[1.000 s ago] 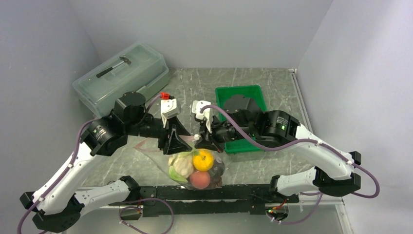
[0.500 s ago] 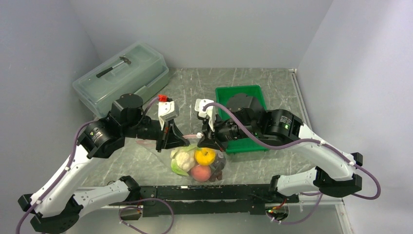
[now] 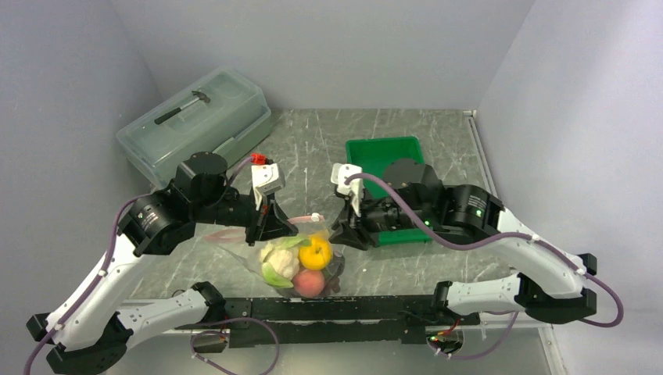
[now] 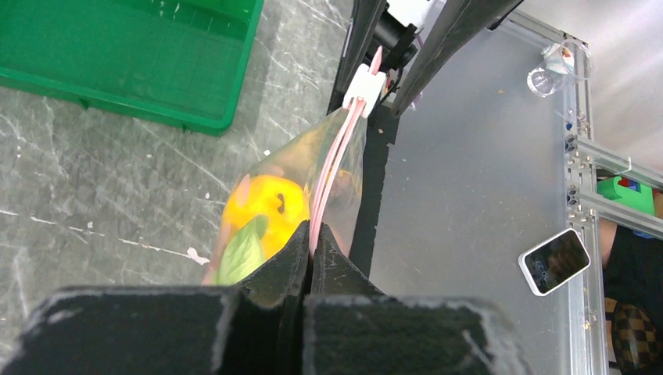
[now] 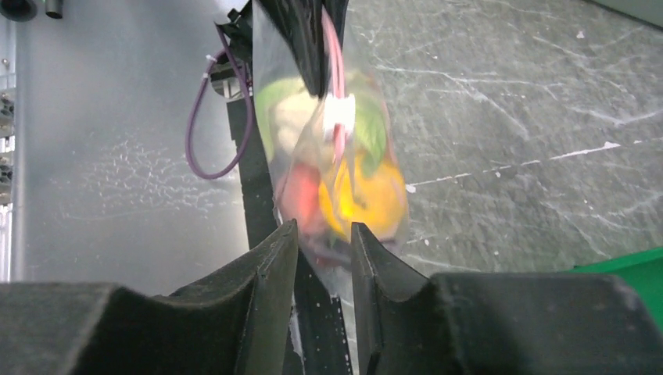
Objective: Place the food in the zip-top bag and seal the zipper
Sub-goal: Zip the zipper food storage bag at the center of the board.
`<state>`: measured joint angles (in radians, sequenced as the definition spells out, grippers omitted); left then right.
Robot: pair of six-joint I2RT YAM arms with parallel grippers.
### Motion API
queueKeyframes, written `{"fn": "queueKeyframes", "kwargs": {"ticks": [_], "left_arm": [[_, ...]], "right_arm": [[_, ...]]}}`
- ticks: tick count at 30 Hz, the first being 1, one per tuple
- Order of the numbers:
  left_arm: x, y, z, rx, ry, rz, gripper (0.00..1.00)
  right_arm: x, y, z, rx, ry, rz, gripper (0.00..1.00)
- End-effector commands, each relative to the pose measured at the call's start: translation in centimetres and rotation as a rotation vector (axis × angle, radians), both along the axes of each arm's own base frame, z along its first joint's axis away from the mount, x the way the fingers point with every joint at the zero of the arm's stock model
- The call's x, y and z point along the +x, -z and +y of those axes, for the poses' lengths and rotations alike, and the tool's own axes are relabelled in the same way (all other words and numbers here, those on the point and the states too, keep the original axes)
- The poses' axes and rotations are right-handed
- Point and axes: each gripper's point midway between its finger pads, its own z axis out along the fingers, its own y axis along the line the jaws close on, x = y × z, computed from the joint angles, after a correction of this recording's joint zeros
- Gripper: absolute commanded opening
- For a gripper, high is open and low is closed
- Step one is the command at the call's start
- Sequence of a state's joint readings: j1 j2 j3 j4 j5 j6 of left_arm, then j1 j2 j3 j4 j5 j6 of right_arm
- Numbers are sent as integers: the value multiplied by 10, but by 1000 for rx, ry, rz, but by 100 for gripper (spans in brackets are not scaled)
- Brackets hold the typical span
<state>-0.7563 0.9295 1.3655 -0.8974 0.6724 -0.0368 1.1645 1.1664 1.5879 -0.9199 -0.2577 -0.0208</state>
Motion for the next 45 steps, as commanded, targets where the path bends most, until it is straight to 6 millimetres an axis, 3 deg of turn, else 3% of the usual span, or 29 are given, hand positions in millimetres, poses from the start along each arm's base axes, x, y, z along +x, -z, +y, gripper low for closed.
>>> {"fn": "queueKeyframes", "kwargs": {"ticks": [1,6,11,19,28,34,40,45], "left_arm": [[-1,-39,5,-91,-9,-131,0],[1,-40,6,-85,-20,-132,0],[2,-42,8,-80,-34,-136,0],[5,-46,7,-99,-48,-152,0],[4,-47,7,-102,-44,-151,0],[2,-48,9,-100,-42,-150,0],[1,-49,10,-97,-42,-152,0],[0,-51,10,-105,-39,-155,0]], "right_arm": [[-1,-21,-15,101,32,-49,38],[-6,-34,-11,188,15,-42,45],[1,-38,-1,247,41,-51,49],[-5,-50,19,385,-14,-37,51],[3,-42,35,445,-1,-34,51],[16,-51,25,477,77,-108,51],[17,-70,2,498,107,-179,51],[18,-70,-2,508,122,-188,53]]}}
